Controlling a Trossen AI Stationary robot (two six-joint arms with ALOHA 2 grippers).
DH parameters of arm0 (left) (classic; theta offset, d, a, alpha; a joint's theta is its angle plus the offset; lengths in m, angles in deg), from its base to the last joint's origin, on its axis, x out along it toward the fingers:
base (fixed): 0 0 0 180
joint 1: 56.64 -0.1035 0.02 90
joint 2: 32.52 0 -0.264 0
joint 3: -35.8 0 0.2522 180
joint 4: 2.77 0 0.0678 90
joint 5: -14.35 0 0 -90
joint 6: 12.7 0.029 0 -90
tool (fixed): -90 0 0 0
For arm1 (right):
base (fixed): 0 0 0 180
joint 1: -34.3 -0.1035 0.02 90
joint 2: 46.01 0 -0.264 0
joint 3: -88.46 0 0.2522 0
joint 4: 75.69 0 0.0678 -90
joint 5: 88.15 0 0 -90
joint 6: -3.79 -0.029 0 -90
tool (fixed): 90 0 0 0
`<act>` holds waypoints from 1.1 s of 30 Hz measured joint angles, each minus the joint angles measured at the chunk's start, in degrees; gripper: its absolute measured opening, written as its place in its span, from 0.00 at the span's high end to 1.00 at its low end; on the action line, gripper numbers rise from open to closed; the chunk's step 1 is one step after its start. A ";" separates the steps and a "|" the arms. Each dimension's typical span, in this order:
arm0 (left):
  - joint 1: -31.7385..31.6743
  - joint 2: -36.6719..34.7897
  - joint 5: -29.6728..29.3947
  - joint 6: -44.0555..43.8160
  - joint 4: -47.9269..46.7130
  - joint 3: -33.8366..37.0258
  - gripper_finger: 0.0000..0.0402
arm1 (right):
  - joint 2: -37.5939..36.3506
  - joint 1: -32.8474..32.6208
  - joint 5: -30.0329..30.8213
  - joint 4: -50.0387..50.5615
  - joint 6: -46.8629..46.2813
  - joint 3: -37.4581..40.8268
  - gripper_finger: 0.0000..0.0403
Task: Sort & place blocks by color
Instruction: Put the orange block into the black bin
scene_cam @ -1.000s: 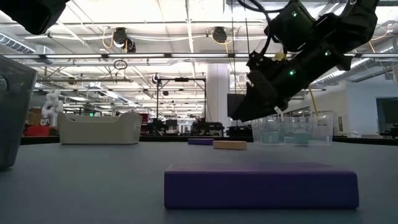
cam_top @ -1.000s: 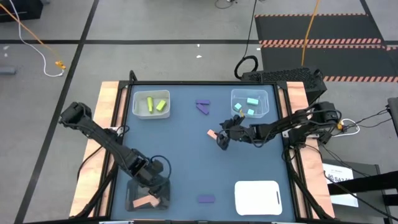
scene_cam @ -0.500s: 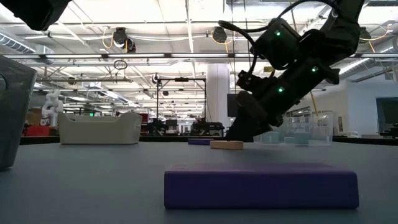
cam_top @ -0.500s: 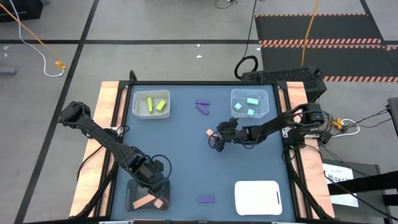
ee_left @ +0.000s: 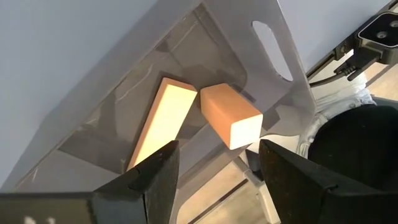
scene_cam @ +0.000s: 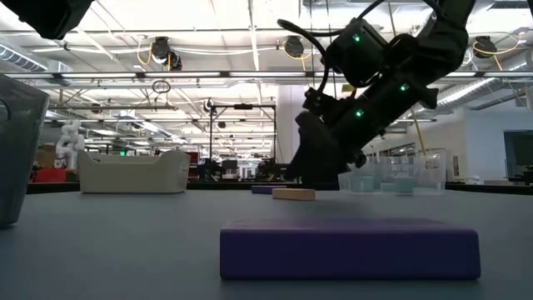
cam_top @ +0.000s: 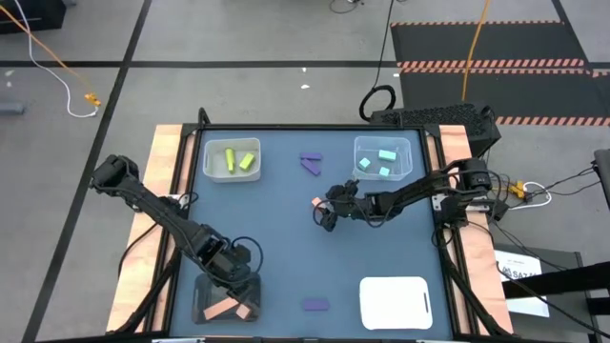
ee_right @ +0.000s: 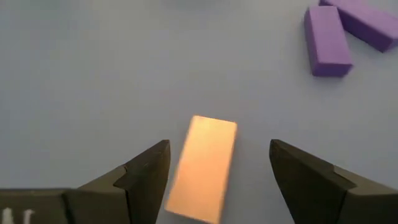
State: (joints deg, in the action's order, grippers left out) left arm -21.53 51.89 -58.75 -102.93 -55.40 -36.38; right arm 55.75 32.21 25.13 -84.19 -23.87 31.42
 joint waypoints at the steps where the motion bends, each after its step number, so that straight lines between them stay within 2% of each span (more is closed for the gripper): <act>1: 0.00 0.00 0.00 -0.04 0.06 0.00 0.45 | -0.02 0.00 -0.70 0.05 -0.20 -0.28 0.33; 6: 0.06 -0.18 0.00 -0.57 0.33 0.00 0.46 | -0.02 -0.02 -2.45 0.90 -2.18 -0.48 0.25; 12: 0.27 -2.47 -0.61 -0.83 6.43 0.00 0.46 | -0.02 0.00 1.68 3.73 -1.72 -0.48 0.21; 23: -0.62 -7.50 -12.31 2.53 14.38 0.00 0.47 | 0.29 -1.81 2.16 2.82 -1.67 -0.48 0.21; 30: -3.67 -8.02 -18.38 12.08 20.95 -0.02 0.47 | 6.15 -1.79 2.36 -2.89 -1.27 -0.48 0.21; 33: -5.72 -8.02 -21.20 17.15 23.76 -0.02 0.47 | 7.34 -1.88 4.30 -3.92 -1.16 -0.55 0.22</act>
State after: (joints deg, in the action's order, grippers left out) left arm -27.25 43.86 -79.95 -85.79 -31.64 -36.40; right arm 63.09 30.33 29.42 -88.10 -25.03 30.87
